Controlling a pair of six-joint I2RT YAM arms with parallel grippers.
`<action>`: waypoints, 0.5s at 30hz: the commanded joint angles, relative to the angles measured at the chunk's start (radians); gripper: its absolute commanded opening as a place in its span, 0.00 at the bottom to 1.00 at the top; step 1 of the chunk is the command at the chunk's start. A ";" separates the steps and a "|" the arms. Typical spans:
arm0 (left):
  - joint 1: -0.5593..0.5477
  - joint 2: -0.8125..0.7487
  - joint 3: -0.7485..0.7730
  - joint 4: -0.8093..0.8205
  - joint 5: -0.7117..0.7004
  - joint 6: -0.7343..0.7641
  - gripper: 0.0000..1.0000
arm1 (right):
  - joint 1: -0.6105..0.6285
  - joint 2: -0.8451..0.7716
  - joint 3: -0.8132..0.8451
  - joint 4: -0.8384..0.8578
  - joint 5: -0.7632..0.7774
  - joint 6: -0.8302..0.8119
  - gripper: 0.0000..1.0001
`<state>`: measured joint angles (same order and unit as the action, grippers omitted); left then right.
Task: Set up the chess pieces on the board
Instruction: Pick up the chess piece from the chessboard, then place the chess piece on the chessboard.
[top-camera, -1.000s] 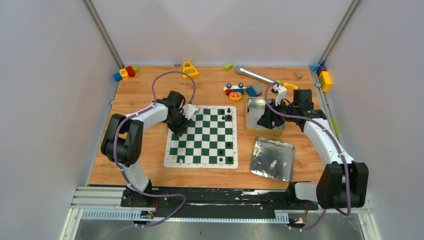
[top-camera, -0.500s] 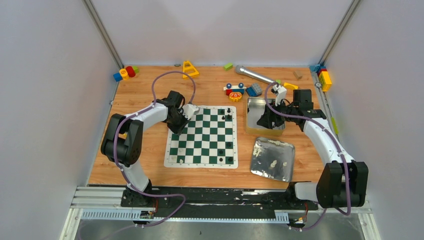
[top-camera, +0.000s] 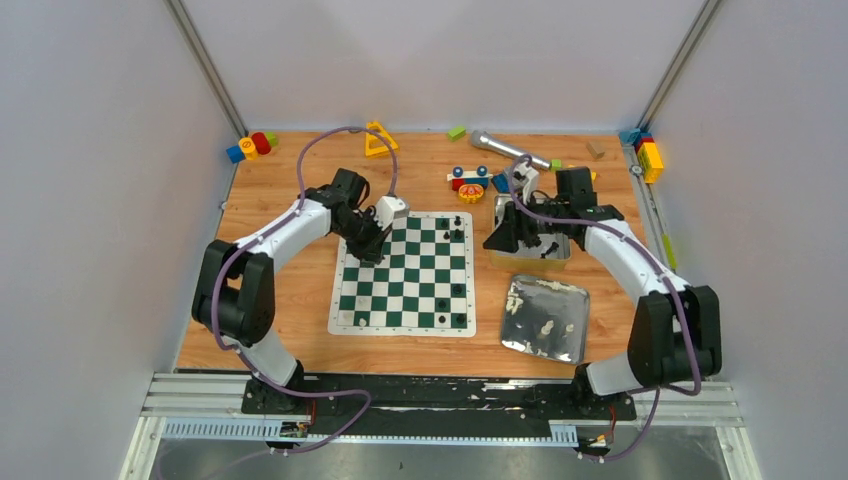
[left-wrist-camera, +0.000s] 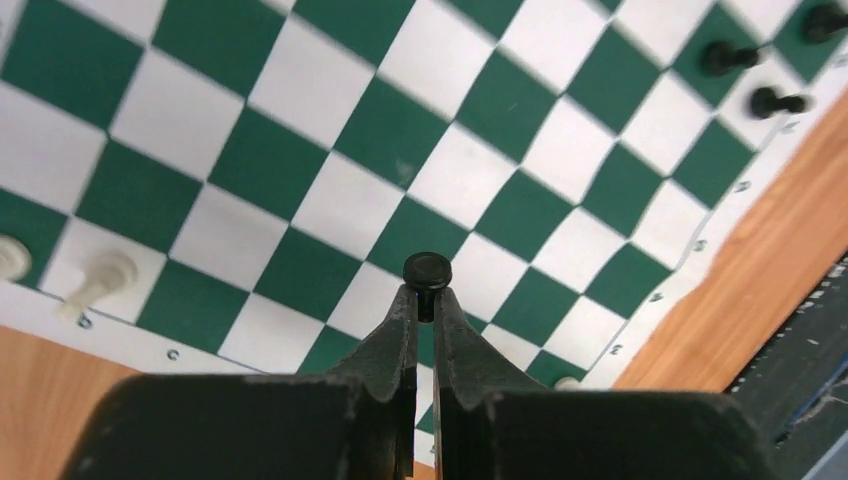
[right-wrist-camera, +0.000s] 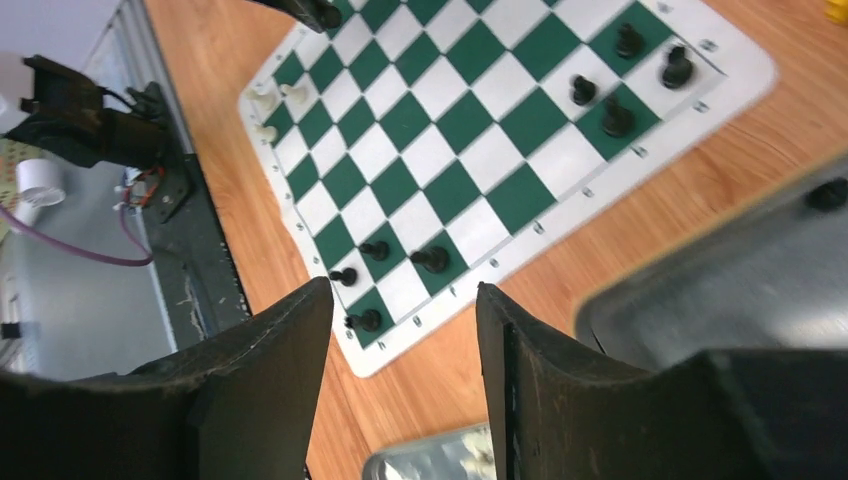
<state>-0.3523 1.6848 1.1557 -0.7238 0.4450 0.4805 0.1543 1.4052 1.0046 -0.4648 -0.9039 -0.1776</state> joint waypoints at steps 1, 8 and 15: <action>-0.062 -0.114 0.079 -0.029 0.171 0.051 0.00 | 0.096 0.106 0.080 0.138 -0.156 0.088 0.56; -0.197 -0.181 0.099 0.017 0.194 0.038 0.00 | 0.229 0.264 0.184 0.177 -0.254 0.157 0.59; -0.263 -0.216 0.084 0.053 0.165 0.025 0.00 | 0.270 0.342 0.236 0.204 -0.306 0.260 0.57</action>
<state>-0.5999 1.5146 1.2320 -0.7113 0.6022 0.5110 0.4126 1.7164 1.1839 -0.3206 -1.1320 0.0174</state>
